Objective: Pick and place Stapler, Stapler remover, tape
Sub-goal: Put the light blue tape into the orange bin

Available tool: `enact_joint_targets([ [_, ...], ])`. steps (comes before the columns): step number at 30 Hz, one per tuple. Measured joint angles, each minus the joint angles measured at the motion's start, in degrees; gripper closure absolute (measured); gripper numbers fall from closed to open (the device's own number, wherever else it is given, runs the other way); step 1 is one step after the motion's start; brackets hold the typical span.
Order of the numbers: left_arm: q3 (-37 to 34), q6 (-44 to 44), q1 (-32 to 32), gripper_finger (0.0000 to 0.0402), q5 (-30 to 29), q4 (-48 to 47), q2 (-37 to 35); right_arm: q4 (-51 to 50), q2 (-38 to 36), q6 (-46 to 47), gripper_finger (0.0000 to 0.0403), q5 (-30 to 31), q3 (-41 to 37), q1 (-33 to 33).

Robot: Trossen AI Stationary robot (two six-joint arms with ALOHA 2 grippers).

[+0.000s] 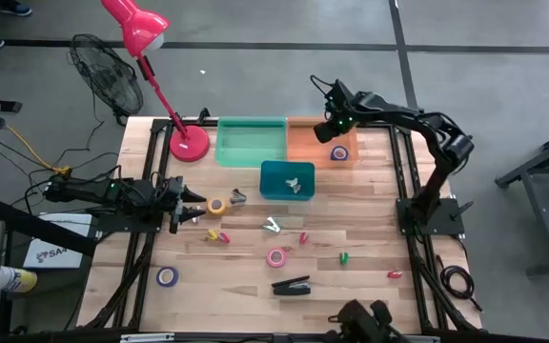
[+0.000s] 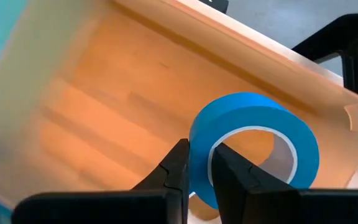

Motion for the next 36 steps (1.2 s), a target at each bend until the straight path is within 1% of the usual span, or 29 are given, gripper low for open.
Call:
enact_joint_targets([
  [6,0.0,0.0,0.0,0.0184,0.0,0.0,0.0,0.4,3.8,-2.8,0.0358,-0.8,0.0,-2.1],
  [9,0.0,0.0,0.0,0.0184,0.0,0.0,0.0,0.4,5.8,-4.3,0.0361,-2.4,0.0,-2.3],
  [14,0.0,0.0,0.0,0.0184,0.0,0.0,0.0,0.4,7.8,-4.7,0.0356,-2.3,0.0,-2.4],
  [25,0.0,0.0,0.0,0.0184,0.0,0.0,0.0,-0.3,9.2,-6.1,0.0359,-2.5,0.0,-3.5],
  [36,0.0,0.0,0.0,0.0184,0.0,0.0,0.0,-1.3,9.2,-6.0,0.0335,-2.6,0.0,-3.4],
])
